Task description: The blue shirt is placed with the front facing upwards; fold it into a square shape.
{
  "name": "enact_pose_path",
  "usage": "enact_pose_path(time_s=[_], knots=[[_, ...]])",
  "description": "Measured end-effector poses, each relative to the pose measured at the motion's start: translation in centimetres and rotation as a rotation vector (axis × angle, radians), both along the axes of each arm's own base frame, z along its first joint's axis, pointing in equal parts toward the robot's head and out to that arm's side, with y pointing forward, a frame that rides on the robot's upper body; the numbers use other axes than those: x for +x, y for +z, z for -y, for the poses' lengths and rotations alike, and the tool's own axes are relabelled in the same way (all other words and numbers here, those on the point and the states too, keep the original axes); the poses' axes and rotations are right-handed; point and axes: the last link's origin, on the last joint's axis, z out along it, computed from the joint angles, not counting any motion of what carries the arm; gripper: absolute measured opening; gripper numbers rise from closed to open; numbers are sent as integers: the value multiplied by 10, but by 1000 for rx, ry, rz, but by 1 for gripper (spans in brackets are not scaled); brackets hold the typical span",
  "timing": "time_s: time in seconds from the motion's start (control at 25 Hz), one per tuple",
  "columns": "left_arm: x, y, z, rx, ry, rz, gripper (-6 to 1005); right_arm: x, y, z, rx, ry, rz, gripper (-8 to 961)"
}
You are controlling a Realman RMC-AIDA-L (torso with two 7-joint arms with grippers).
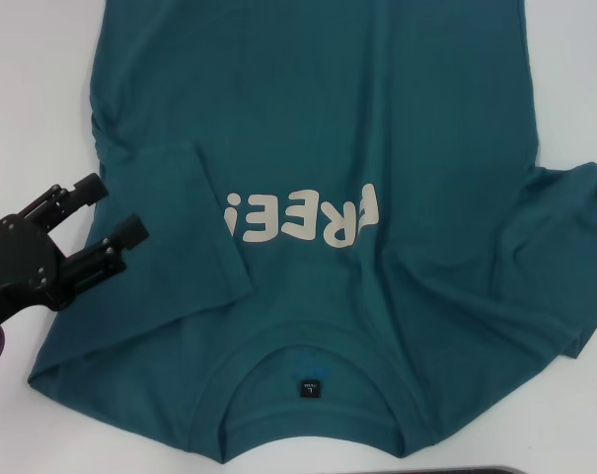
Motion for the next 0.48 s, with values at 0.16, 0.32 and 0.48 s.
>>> enact_pose_path(time_s=[0.16,0.32,0.48], knots=[[0,1,-1,8,2,3,844,-1,2,-4,15,-8,7,23],[0,2,0,20,5,10,844,-2,9,-8,44,-23,26,28],[0,2,0,20,6,11,844,-2,15,-9,66,-36,38,32]])
